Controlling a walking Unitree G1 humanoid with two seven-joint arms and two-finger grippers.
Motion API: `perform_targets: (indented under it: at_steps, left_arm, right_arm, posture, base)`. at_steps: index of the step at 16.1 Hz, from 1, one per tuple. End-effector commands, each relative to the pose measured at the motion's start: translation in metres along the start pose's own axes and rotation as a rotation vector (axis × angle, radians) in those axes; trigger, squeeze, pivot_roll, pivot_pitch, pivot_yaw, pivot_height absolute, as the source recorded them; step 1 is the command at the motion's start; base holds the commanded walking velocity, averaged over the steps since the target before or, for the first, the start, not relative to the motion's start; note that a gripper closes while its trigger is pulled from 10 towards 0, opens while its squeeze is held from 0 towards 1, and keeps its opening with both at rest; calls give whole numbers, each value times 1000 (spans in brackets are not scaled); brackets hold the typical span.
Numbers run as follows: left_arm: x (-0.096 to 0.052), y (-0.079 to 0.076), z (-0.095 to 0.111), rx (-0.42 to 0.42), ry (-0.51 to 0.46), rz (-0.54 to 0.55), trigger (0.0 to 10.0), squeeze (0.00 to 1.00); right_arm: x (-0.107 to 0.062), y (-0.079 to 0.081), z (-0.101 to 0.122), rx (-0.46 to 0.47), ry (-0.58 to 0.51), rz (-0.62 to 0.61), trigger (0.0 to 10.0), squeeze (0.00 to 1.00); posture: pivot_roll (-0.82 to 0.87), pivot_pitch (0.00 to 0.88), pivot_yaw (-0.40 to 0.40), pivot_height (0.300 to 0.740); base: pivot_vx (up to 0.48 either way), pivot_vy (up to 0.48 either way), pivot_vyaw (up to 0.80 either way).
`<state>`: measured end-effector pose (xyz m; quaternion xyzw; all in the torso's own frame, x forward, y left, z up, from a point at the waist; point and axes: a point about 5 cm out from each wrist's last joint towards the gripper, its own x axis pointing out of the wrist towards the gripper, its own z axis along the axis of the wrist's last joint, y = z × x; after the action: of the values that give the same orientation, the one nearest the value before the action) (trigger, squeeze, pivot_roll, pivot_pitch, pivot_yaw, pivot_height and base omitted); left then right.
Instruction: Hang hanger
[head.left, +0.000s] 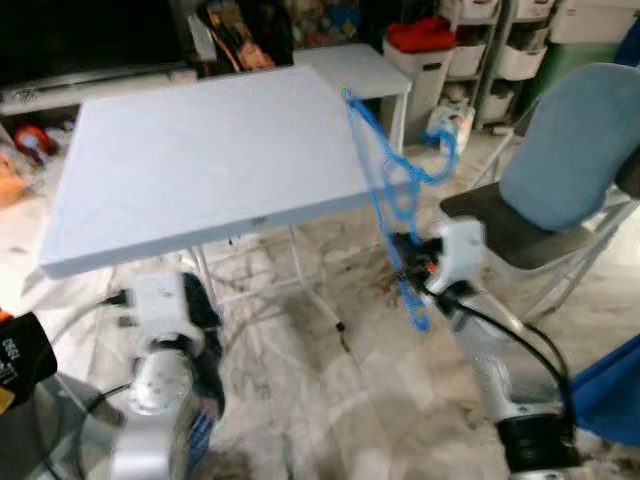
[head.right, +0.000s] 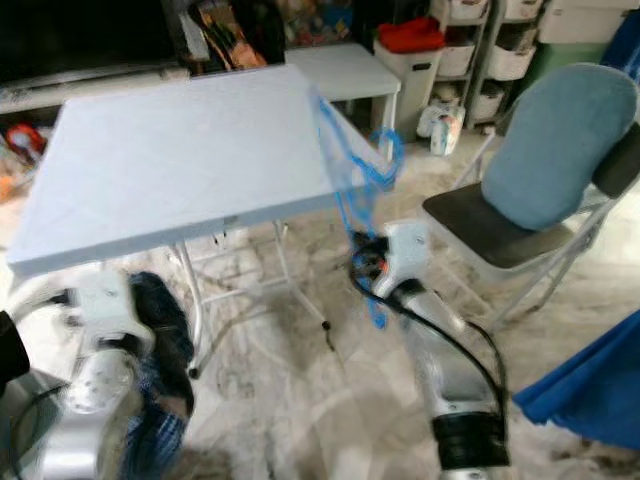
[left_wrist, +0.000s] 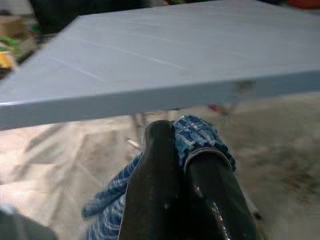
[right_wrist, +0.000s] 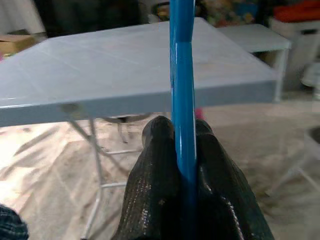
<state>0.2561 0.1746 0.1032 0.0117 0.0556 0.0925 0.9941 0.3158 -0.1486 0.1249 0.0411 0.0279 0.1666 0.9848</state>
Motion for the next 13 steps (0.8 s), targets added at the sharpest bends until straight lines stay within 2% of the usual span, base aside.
perform_targets:
  at_steps: [1, 5, 8, 13]
  left_arm:
    - [-1, 8, 0, 5, -9, 13, 10000, 0]
    - [0, 7, 2, -7, -24, -1, 10000, 0]
    - [0, 9, 7, -6, -44, 9, 10000, 0]
    - [4, 10, 19, -9, -93, 19, 10000, 0]
  right_arm:
    - [3, 8, 5, 7, -29, 20, 10000, 0]
    - [4, 12, 5, 1, -42, 28, 10000, 0]
    - [4, 13, 6, 0, -47, 30, 10000, 0]
    - [4, 13, 6, 0, -53, 32, 10000, 0]
  posture:
    - [-34, 0, 16, 740]
    - [-32, 0, 18, 740]
    - [-32, 0, 17, 740]
    - [-34, 0, 15, 740]
  base:
    - [0, 0, 0]
    - [66, 0, 0]
    - [387, 0, 658]
    - [454, 0, 0]
